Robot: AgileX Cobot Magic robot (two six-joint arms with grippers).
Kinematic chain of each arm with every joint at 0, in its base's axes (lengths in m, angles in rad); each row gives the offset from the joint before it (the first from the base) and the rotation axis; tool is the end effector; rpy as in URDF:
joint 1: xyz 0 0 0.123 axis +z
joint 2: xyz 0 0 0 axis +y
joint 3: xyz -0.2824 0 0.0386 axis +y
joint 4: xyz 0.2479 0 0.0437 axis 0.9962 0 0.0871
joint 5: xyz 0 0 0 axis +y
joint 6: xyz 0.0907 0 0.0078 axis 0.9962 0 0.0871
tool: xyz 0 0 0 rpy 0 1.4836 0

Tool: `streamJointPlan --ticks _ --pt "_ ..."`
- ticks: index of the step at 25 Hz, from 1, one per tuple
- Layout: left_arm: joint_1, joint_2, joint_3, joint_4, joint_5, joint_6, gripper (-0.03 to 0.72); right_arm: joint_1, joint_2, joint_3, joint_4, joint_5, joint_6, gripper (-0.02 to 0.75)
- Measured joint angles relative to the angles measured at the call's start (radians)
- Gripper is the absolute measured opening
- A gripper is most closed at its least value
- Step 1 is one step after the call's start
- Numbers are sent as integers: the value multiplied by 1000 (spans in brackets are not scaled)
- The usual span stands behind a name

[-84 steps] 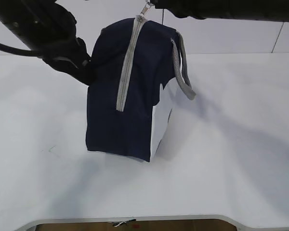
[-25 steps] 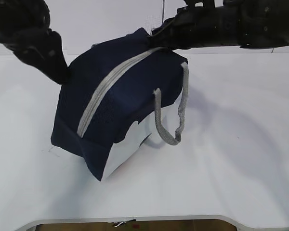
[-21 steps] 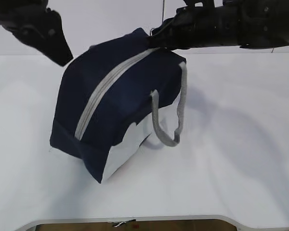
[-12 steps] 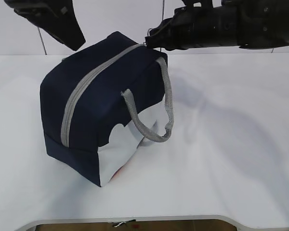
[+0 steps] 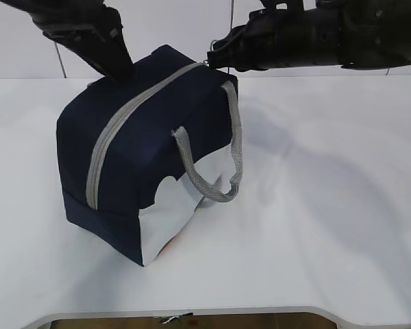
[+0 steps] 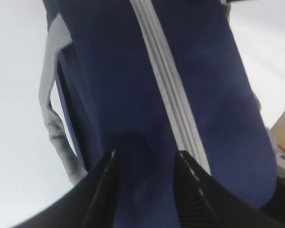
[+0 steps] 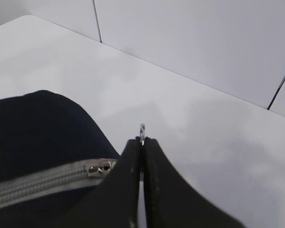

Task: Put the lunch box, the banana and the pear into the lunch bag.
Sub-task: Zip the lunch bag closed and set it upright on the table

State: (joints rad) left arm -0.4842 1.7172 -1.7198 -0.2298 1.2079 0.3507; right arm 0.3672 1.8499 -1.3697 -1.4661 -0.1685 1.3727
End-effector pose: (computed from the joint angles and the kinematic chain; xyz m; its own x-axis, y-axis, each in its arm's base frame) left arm 0.3155 -0.1879 0.3614 -0.6216 0.6191 -0.4800 0.7293 0.6810 -0.0660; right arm 0.4038 0.1715 0.2752 -0.2948 -0.2104 -0.9321 -0.5281 0.8488 -0.0245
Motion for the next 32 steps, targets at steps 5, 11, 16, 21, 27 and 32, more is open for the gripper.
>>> streamJointPlan --ticks 5,11,16,21,27,32 --pt "74 2 0 -94 -43 13 295 0 0 0 -2 0 0 17" --pt "110 31 0 -208 -47 69 295 0 0 0 -2 0 0 17" --pt "110 79 0 -218 -55 79 295 0 0 0 -2 0 0 17" --pt "110 109 0 -218 -81 90 294 0 0 0 -4 0 0 17" --pt "110 125 0 -218 -83 132 75 0 0 0 -26 5 0 17" --pt "110 128 0 -220 -68 145 9 0 0 0 -53 42 0 17"
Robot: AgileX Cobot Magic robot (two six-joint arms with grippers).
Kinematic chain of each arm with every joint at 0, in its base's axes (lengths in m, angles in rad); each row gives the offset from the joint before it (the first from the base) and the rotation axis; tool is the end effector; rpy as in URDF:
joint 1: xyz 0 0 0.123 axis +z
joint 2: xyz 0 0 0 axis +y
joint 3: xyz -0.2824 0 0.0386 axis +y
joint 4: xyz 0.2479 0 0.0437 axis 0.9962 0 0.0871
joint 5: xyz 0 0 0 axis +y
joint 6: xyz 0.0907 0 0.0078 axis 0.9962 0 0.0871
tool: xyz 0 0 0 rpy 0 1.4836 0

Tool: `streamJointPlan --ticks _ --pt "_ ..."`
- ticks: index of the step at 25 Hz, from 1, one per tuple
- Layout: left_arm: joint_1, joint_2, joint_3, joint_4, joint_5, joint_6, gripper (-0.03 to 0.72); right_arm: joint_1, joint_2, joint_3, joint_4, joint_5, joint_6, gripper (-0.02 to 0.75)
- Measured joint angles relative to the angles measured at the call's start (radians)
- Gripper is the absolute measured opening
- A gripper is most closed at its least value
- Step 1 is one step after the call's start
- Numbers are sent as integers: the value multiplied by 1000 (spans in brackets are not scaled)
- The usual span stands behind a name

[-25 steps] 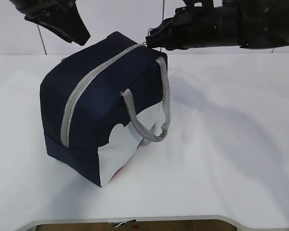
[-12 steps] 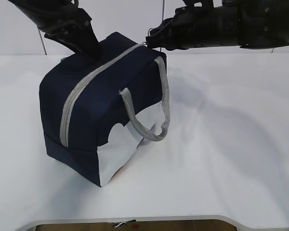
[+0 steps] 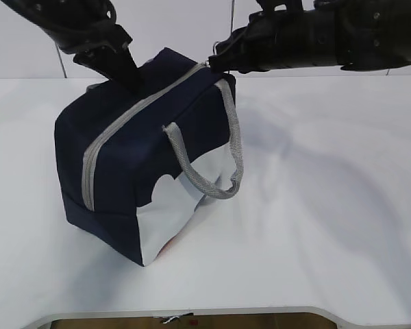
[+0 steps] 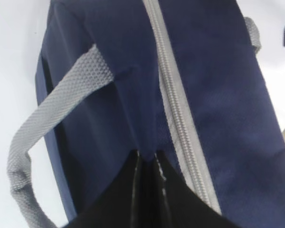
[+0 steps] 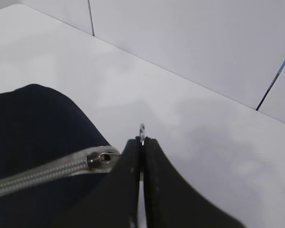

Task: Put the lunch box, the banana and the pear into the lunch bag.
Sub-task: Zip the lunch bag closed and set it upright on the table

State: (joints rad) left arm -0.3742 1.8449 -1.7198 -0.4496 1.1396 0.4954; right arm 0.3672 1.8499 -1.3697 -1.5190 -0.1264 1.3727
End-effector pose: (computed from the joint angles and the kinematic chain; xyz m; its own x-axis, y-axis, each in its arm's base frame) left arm 0.3593 -0.1797 0.3209 -0.6643 0.5492 -0.5071 0.7157 0.6630 -0.2196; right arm 0.4053 0.1680 0.2740 -0.2804 -0.2624 -0.9233 -0.5112 0.8550 -0.0877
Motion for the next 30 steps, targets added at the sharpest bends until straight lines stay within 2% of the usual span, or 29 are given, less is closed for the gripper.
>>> streamJointPlan --ticks 17,24,30 --pt "20 0 -2 25 49 52 6 0 103 -76 -23 69 26 17" --pt "41 0 -2 16 39 60 6 -22 152 -99 -23 39 127 17" --pt "43 0 -2 21 46 69 6 -33 203 -101 -19 27 346 17"
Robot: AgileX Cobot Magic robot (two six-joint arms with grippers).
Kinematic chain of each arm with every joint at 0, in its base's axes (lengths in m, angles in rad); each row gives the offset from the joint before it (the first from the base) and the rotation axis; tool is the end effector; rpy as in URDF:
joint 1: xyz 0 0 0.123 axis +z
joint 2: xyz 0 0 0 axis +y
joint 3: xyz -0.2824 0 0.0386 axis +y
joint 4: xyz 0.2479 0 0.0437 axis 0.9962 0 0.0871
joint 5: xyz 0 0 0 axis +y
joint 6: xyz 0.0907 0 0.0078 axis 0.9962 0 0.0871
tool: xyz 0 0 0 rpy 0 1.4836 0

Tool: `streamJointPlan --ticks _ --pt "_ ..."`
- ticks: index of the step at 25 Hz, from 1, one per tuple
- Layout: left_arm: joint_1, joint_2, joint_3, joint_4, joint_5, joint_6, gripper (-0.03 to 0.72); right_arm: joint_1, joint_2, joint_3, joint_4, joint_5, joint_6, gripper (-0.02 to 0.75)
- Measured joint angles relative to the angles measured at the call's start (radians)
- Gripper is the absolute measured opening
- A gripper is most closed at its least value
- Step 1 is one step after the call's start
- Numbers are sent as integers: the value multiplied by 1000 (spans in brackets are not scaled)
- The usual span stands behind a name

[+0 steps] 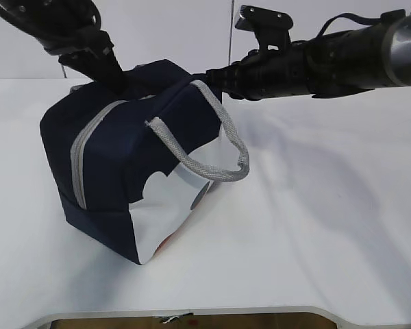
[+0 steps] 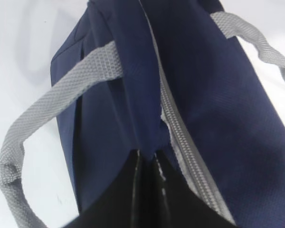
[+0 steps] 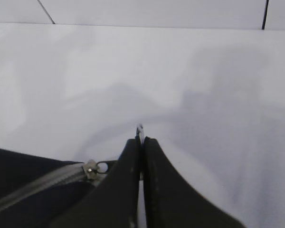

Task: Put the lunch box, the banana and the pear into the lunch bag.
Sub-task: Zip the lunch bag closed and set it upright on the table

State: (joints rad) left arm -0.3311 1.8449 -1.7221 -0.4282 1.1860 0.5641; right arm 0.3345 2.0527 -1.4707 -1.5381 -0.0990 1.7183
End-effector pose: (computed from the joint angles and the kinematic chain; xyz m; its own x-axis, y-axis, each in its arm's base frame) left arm 0.3634 -0.1620 0.3194 -0.6421 0.5958 -0.4824 0.7397 0.6468 -0.1859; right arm 0.4468 0.1647 0.2128 -0.5120 0.0110 -0.8589 -0.3223 0.9244 0.2040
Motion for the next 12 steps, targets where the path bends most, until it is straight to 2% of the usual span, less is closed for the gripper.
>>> streamJointPlan --ticks 8,12 --pt "2 0 0 11 23 10 6 -19 21 -19 -8 -133 209 17" --pt "5 0 0 13 26 10 6 -28 22 -34 -14 -164 236 17"
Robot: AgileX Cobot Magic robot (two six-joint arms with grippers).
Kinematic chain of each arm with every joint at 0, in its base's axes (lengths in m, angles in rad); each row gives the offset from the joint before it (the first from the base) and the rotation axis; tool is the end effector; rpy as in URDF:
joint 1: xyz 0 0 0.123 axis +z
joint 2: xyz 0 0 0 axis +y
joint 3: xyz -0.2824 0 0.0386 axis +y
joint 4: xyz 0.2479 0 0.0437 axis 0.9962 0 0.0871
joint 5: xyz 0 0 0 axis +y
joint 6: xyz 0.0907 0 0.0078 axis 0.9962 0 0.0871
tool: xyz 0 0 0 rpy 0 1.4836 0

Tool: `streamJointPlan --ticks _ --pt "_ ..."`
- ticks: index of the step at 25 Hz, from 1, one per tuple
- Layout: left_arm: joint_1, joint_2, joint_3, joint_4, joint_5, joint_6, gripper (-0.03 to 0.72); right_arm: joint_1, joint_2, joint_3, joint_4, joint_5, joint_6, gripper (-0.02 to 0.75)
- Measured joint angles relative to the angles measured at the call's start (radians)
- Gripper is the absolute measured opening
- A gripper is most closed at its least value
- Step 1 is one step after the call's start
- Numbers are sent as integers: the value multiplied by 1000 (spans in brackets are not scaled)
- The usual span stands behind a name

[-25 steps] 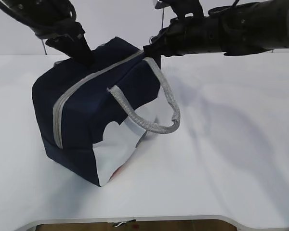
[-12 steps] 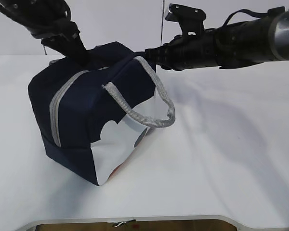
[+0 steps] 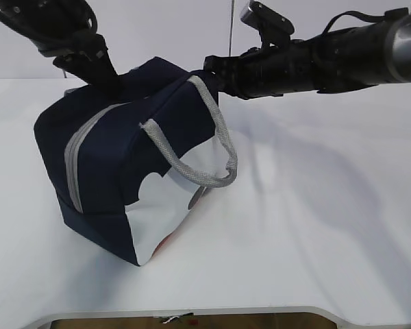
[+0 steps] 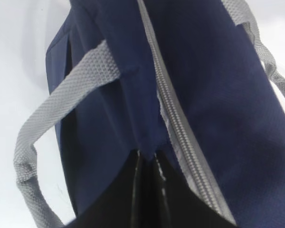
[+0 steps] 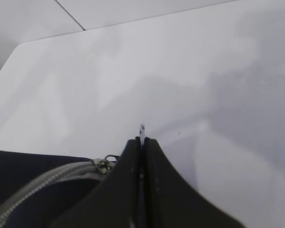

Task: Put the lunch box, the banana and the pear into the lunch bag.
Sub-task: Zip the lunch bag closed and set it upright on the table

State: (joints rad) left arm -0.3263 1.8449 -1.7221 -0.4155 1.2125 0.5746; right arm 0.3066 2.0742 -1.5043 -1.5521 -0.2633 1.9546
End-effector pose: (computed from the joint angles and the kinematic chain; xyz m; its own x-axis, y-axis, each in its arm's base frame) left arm 0.3622 -0.1589 0.3183 -0.6393 0.6159 -0.4604 0.7471 0.6392 -0.1825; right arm 0.4509 0.1675 0.2144 -0.6039 0.2062 -0.7699 -0.2988 0.8370 0.4585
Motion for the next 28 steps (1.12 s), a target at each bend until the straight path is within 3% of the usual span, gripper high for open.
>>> streamJointPlan --ticks 14,28 --pt "0 0 0 -2 0 4 6 -66 59 -28 -5 -125 87 17" --pt "0 0 0 -13 2 6 6 -66 111 -107 -187 -149 173 17"
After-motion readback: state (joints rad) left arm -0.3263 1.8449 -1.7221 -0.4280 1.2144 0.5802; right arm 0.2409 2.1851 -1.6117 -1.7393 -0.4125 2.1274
